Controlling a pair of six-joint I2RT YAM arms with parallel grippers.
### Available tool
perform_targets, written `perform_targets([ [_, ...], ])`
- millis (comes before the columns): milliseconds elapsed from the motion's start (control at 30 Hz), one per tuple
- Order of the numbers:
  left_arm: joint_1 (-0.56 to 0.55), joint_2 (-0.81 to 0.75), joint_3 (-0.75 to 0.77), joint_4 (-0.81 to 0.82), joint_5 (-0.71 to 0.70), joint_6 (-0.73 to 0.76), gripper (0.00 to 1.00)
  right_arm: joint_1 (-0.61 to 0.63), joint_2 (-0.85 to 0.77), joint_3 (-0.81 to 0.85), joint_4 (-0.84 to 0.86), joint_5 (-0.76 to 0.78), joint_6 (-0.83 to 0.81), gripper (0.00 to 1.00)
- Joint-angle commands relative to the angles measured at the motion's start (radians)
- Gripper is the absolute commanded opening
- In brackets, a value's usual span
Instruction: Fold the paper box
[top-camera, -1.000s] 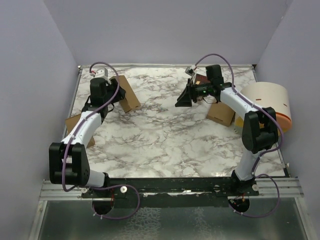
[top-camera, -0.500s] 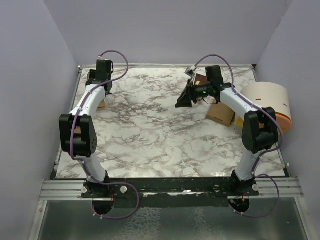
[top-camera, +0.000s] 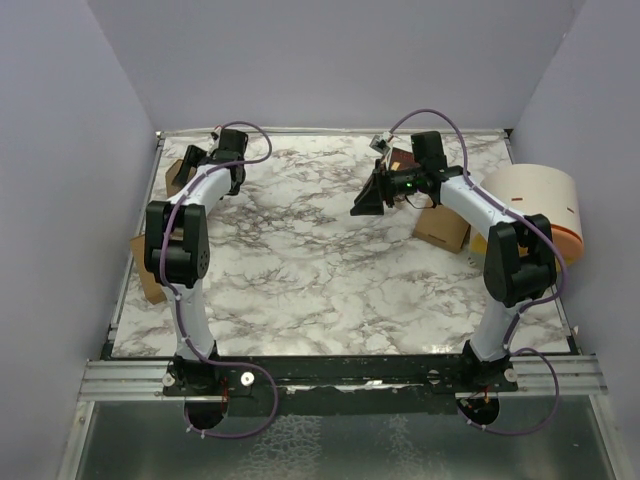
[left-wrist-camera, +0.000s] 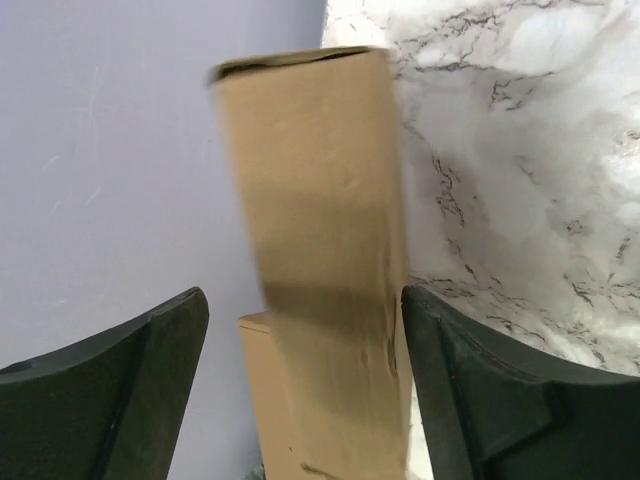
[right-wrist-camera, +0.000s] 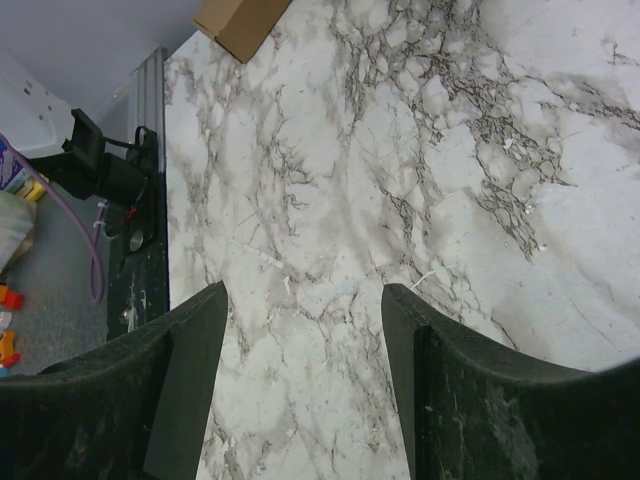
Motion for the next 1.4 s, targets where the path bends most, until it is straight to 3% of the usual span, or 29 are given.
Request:
perform_targets([
  [0,-0.019,0.014,0.041,0.000,-0.072,0.012,0.86,-0.007,0.008,-0.009,0.008,-0.022,-0.012,0.64],
  [133,-0.042,0.011,0.072,-0.061,0.005,-0.055,0.99,-0.007,0.008,-0.009,0.007,-0.020,-0.014,0.64],
  [600,-0.148,-0.197,-0.081,-0.015,0.222,-0.059,0.96,-0.009,0.008,-0.009,0.004,-0.016,-0.021,0.64],
  [800,-0.125,-0.266,-0.132,0.006,0.387,-0.102,0.81,-0.009,0.010,-0.009,0.005,-0.015,-0.021,0.64],
  [1067,-0.048,-0.307,-0.192,0.062,0.806,-0.228,0.72,-0.009,0.010,-0.009,0.000,-0.007,-0.035,0.64],
  [1233,0.009,-0.304,-0.276,0.150,1.096,-0.318,0.47,-0.009,0.013,-0.009,0.000,-0.007,-0.036,0.63],
  [1367,0.061,-0.218,-0.267,0.145,1.179,-0.350,0.26,-0.009,0.013,-0.009,-0.001,-0.008,-0.036,0.63],
])
